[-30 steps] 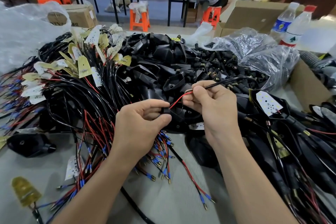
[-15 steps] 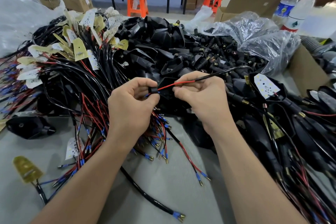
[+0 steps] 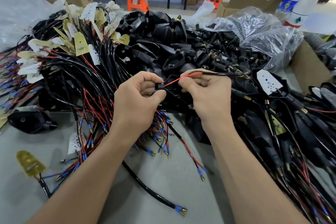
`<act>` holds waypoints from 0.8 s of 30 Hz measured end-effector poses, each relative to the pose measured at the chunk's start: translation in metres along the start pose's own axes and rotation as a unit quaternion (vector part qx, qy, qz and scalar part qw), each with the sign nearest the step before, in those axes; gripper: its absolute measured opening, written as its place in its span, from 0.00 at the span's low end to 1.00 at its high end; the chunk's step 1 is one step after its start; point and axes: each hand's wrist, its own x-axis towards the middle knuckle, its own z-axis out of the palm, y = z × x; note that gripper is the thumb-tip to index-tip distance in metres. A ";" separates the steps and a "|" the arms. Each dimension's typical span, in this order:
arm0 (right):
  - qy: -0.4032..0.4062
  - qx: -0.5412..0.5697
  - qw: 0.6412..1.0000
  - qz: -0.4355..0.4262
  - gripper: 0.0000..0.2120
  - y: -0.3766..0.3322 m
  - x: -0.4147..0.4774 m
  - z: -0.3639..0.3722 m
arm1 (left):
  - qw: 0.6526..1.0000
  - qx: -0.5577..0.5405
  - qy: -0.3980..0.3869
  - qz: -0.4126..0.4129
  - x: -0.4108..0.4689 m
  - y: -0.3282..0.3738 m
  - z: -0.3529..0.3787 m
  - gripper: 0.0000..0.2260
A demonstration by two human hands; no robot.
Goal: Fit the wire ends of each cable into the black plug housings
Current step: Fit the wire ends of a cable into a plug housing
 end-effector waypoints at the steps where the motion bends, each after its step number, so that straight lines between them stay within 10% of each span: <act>1: 0.018 0.029 0.999 0.001 0.09 0.000 0.000 0.003 | 1.000 -0.007 -0.007 -0.002 0.000 0.000 -0.001 0.13; 9: 0.011 0.136 0.990 0.019 0.10 0.004 -0.005 0.016 | 1.000 0.000 -0.016 0.000 -0.002 0.002 0.000 0.14; 18: -0.016 -0.185 0.977 -0.101 0.18 0.004 -0.008 0.006 | 0.992 -0.112 0.042 -0.026 0.004 0.004 -0.006 0.13; 24: -0.114 0.058 0.991 0.032 0.25 0.000 -0.003 -0.001 | 0.954 -0.269 -0.066 -0.112 0.015 0.015 -0.024 0.10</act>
